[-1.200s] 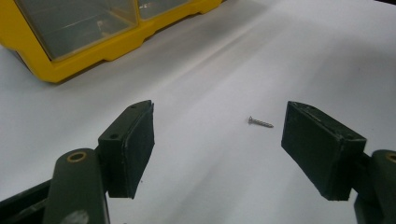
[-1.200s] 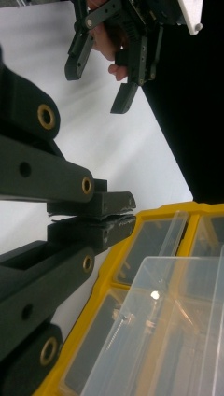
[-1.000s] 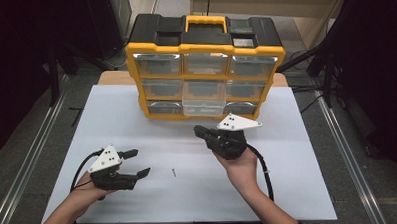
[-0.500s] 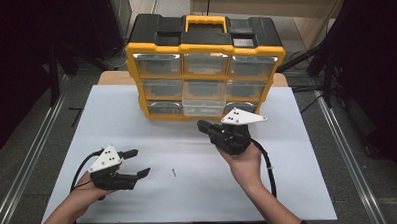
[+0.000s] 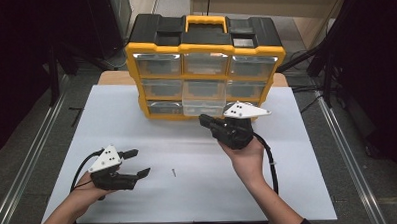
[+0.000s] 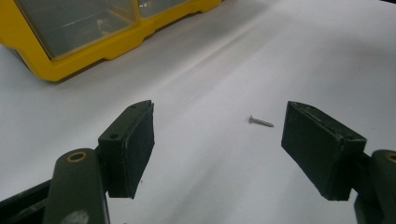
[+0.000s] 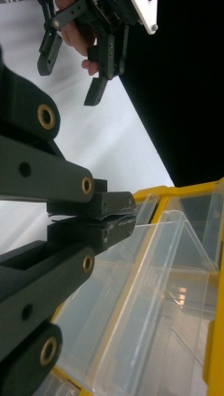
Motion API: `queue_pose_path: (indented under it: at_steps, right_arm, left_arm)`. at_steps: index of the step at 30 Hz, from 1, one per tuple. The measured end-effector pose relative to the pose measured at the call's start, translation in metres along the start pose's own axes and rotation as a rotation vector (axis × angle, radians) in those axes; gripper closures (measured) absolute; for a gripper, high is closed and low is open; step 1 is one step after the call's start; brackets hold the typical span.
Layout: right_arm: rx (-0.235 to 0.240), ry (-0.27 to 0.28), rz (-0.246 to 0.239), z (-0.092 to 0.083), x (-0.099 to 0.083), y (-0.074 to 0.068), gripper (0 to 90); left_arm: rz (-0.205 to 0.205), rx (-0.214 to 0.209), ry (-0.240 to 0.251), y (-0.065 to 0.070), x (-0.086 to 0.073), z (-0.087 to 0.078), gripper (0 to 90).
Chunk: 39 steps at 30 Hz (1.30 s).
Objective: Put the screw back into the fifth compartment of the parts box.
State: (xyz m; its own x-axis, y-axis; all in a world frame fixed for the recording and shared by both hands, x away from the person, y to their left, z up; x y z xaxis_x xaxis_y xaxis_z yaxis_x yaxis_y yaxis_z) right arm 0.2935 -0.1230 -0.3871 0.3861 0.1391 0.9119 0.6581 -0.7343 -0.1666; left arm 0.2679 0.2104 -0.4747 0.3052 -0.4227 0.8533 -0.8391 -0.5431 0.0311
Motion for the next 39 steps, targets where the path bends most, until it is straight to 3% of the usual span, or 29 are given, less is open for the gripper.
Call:
queue_pose_path:
  at_steps: [39]
  right_arm:
    - [-0.035, 0.039, 0.023, -0.005, 0.038, 0.018, 88.2]
  left_arm:
    - [0.0, -0.002, -0.001, -0.001, 0.0, -0.001, 25.7]
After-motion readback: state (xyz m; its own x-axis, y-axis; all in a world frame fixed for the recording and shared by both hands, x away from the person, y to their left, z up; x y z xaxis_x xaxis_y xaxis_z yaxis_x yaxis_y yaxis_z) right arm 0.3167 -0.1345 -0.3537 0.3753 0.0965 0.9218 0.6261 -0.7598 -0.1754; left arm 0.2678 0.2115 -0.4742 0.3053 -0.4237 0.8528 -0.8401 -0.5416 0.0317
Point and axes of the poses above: each handheld gripper's, and its own axes: z roughly forward along the jaws, x roughly out of its top, y roughly to its right, the point moved 2 cm from there along z, roughly forward along the jaws
